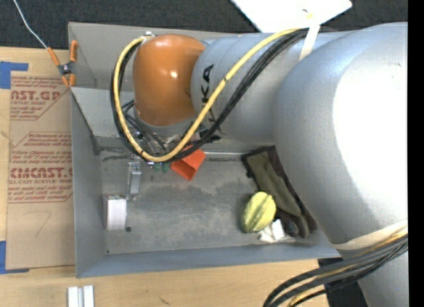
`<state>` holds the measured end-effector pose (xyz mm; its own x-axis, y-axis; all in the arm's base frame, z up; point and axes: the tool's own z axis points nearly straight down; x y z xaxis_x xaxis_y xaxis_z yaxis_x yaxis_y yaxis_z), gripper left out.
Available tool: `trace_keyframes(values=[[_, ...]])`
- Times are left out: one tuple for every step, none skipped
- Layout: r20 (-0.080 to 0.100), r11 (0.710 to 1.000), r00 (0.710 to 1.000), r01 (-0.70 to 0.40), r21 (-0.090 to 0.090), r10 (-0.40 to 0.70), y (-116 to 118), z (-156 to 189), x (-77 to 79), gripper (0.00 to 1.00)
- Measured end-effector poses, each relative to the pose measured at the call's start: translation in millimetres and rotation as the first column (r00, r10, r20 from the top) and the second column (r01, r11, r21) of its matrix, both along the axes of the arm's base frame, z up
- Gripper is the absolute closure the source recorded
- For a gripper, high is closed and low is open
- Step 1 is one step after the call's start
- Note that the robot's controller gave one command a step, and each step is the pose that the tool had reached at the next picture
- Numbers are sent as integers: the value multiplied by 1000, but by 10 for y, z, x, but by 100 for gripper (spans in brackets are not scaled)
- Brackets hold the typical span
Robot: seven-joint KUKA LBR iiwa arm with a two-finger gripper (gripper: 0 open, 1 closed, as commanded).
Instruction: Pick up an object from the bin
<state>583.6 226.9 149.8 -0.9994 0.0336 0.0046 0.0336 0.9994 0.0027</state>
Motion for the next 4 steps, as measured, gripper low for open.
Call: trace_keyframes(values=[[10,998,998,58,1,-58,-471,551,107,0],[1,999,999,47,2,-47,-115,354,91,0],[8,998,998,-64,0,64,-948,280,88,0],[4,998,998,-70,2,70,-1216,363,40,0]])
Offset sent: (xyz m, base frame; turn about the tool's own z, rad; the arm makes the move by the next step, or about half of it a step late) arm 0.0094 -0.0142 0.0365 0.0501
